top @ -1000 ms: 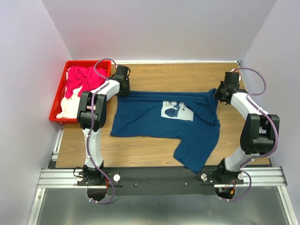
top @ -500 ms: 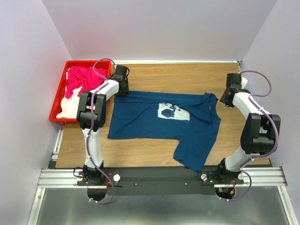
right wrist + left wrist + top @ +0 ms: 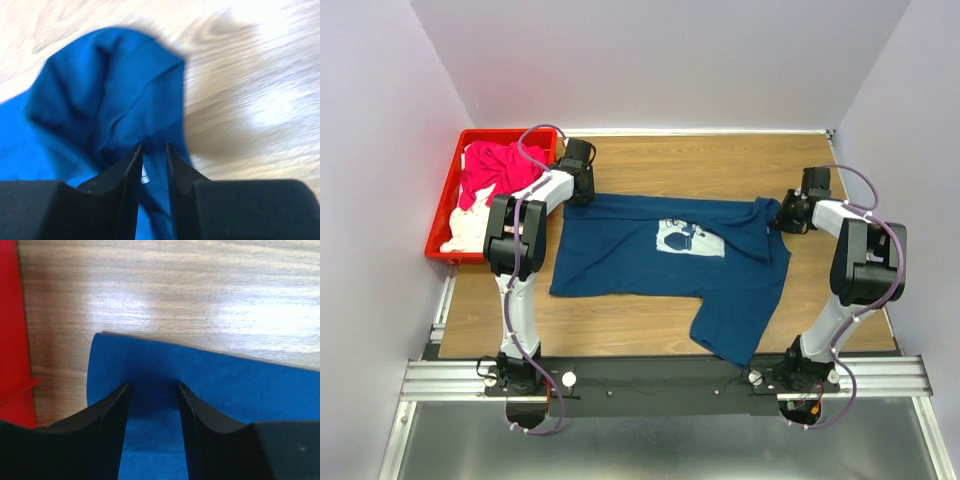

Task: Fold and stack the t-shirts
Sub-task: Fold the tshirt

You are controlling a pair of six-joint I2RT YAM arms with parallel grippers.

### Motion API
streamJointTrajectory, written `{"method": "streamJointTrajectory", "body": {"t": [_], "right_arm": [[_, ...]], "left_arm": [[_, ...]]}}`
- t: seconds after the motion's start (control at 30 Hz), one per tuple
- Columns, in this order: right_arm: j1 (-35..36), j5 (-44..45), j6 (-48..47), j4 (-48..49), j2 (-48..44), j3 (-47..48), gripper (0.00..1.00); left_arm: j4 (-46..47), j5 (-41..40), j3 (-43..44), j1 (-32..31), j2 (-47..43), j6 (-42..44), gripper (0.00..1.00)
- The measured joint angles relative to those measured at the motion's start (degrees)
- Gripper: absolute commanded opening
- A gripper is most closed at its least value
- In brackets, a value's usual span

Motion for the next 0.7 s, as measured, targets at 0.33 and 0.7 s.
{"method": "streamJointTrajectory", "body": {"t": [0.33,0.7], "right_arm": [[-8.6,-3.8,3.2,2.9,5.4,5.1,0.35],[-7.0,-13.1,1.0,4.6,-4.0,3.6,0.5]], "left_arm": [[0.1,0.1,0.0,0.0,0.0,-0.3,0.56],[0.8,0.2,-0.3,0.0,0.0,-0.8,0.58]]}}
